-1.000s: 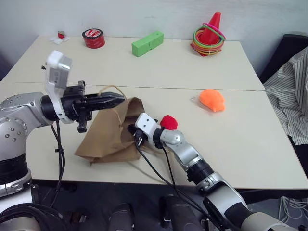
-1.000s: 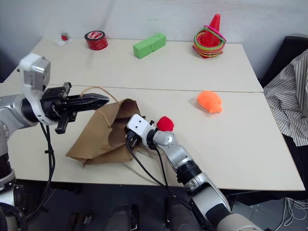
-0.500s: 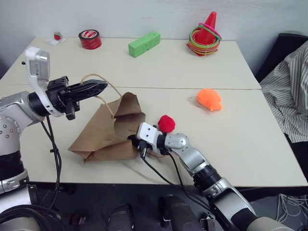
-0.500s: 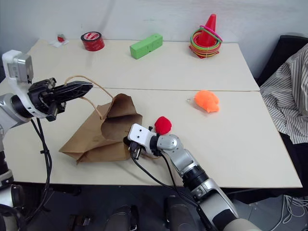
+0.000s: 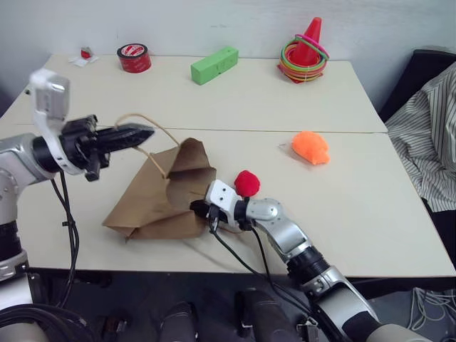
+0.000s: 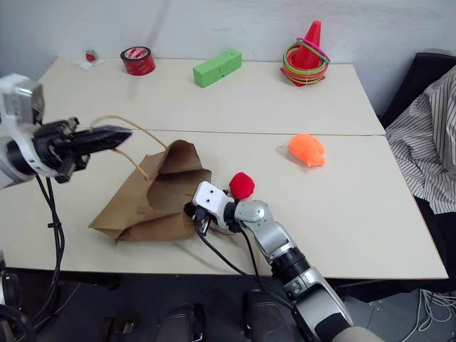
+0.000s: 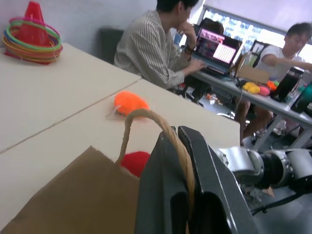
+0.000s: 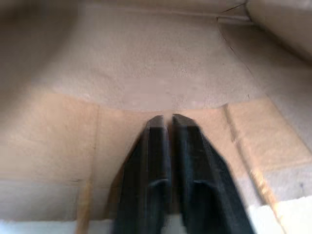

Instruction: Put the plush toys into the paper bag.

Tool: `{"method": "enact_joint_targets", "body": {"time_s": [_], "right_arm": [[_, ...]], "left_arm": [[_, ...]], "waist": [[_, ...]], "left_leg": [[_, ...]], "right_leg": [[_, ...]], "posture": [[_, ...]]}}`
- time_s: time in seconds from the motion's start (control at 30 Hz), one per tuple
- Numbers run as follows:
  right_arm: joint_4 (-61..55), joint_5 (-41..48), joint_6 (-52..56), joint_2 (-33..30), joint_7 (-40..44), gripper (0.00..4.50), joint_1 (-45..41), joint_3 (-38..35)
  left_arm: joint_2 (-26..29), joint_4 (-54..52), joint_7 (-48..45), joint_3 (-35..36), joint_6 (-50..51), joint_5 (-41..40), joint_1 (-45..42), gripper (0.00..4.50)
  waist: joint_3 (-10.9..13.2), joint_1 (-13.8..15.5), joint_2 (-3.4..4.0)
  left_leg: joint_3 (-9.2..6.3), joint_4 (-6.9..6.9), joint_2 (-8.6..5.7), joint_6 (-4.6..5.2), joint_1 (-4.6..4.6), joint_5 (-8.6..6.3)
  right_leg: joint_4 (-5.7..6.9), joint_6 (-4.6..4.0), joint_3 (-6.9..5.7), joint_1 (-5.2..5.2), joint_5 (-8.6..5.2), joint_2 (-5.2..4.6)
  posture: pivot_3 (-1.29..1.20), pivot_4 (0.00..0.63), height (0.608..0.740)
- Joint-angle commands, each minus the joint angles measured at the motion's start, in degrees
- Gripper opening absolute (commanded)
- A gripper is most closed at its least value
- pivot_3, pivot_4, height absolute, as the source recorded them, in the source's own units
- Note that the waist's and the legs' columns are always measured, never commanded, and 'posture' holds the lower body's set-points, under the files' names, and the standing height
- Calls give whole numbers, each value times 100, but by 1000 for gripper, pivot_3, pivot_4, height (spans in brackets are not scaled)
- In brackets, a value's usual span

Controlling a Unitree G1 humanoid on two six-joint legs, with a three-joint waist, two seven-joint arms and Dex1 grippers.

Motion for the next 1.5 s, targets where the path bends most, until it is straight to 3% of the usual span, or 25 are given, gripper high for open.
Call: {"method": "enact_joint_targets", "body": {"time_s": [0.03,0.2,0.3,0.33,0.5,0.63,0.8,0.93,1.17,1.23,1.33,1.5], "right_arm": [[-490,452,-140,-101,387,1654,161,-205],[-1581,1304,-182,-795,1125,3457,587,-761],[-2434,2065,73,-1368,1322,4446,1131,-1458],[-2661,2249,164,-1525,1302,4480,1308,-1676],[-3393,2610,102,-2275,842,4480,2808,-3193],[-3289,2326,-217,-2337,127,4480,3799,-4104],[-3087,2000,-211,-2268,-671,4480,3739,-4252],[-2120,1574,358,-2460,-1312,4480,2139,-3884],[1755,230,-48,-2654,-1107,4480,-1106,-2522],[2953,-234,-602,-2624,-1307,4480,-1795,-2175],[4237,-437,-837,-2507,-1489,3839,-2464,-2063],[4838,-503,-1316,-2479,-1268,2108,-2846,-2069]], "left_arm": [[-22,-319,-163,-174,-218,96,97,0],[-66,-319,-387,-464,-286,163,116,0],[-42,-236,-525,-590,-437,306,68,0],[-27,-205,-574,-623,-493,364,55,0],[71,-131,-867,-728,-898,660,-58,0],[204,-227,-1024,-755,-1056,787,-40,0],[10,-256,-1342,-757,-2146,1201,105,0],[-43,-116,-1636,-934,-2695,1498,154,0],[3,47,-1866,-1182,-2662,1595,-197,0],[-35,60,-1862,-1210,-2633,1600,-275,0],[-64,57,-1830,-1242,-2631,1635,-346,0],[-9,-32,-1790,-1158,-2512,1539,-315,0]], "waist": [[1,6,0],[4,24,3],[4,56,3],[4,76,3],[5,179,5],[6,170,7],[8,94,10],[12,-26,15],[15,-9,21],[16,-8,23],[16,-5,22],[16,-15,23]], "left_leg": [[0,-1,0,0,0,0],[-3,-1,0,6,-6,-3],[-4,-4,-1,9,-7,-6],[-4,-6,-1,23,-7,-15],[-3,-9,-12,22,-7,-17],[-2,-8,-17,24,-4,-18],[8,-9,-17,24,9,-18],[14,-5,-17,28,11,-14],[15,-18,-18,24,12,-10],[18,-14,-19,5,-7,0],[28,-14,-20,5,-35,0],[43,-10,-14,8,-35,-5]], "right_leg": [[0,0,0,-1,0,0],[-4,0,-2,-3,0,1],[-13,0,-3,-1,0,1],[-17,0,-3,0,0,2],[-28,0,-3,0,-1,6],[-31,0,-2,5,-1,6],[-23,-4,4,7,2,10],[-16,-3,8,7,6,8],[-9,-13,16,-4,-2,23],[-12,-11,18,-23,-4,21],[-14,-3,29,-54,-7,12],[-14,12,50,-57,-7,8]], "posture": [[0,150,740],[0,150,740],[0,150,740],[0,150,740],[0,150,740],[0,150,740],[0,150,740],[0,150,740],[0,150,740],[0,150,740],[0,150,740],[0,150,740]]}}
